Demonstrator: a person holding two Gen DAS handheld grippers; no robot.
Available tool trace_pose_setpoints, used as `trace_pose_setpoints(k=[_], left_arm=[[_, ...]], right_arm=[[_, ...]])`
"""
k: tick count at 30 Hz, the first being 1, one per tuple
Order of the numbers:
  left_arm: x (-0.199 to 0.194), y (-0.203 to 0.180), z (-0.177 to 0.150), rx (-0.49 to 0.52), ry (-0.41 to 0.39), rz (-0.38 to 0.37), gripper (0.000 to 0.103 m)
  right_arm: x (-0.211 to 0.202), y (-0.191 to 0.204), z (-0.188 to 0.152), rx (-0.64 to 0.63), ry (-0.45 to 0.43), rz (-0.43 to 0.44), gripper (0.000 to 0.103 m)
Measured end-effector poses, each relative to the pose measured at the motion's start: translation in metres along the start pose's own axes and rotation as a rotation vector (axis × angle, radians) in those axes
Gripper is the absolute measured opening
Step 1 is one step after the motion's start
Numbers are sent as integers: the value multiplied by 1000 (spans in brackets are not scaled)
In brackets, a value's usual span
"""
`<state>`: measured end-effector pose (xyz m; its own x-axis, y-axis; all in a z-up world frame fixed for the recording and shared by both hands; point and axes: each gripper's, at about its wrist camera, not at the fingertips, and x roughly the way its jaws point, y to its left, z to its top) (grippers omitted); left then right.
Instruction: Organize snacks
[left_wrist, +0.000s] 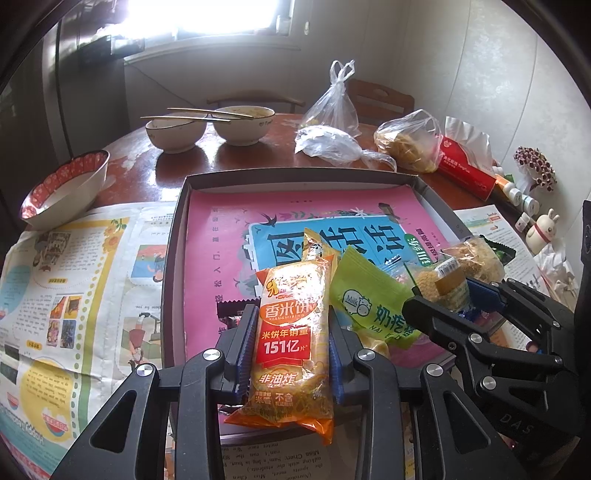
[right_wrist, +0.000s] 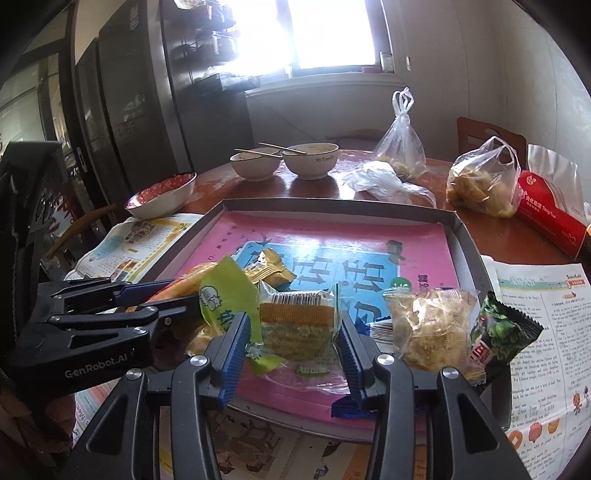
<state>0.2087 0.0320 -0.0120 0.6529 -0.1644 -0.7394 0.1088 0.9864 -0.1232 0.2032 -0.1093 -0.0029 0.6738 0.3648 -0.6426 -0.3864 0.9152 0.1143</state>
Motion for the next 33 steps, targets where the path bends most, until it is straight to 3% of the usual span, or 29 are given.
trace_pose_setpoints(k=[21, 33], left_arm=[[-4, -1, -3, 0, -2, -1, 36], [-7, -4, -3, 3, 4, 5, 47]], right_arm=[[-8, 0, -7, -7, 1, -65, 54], [-18, -4, -7, 5, -16, -77, 61]])
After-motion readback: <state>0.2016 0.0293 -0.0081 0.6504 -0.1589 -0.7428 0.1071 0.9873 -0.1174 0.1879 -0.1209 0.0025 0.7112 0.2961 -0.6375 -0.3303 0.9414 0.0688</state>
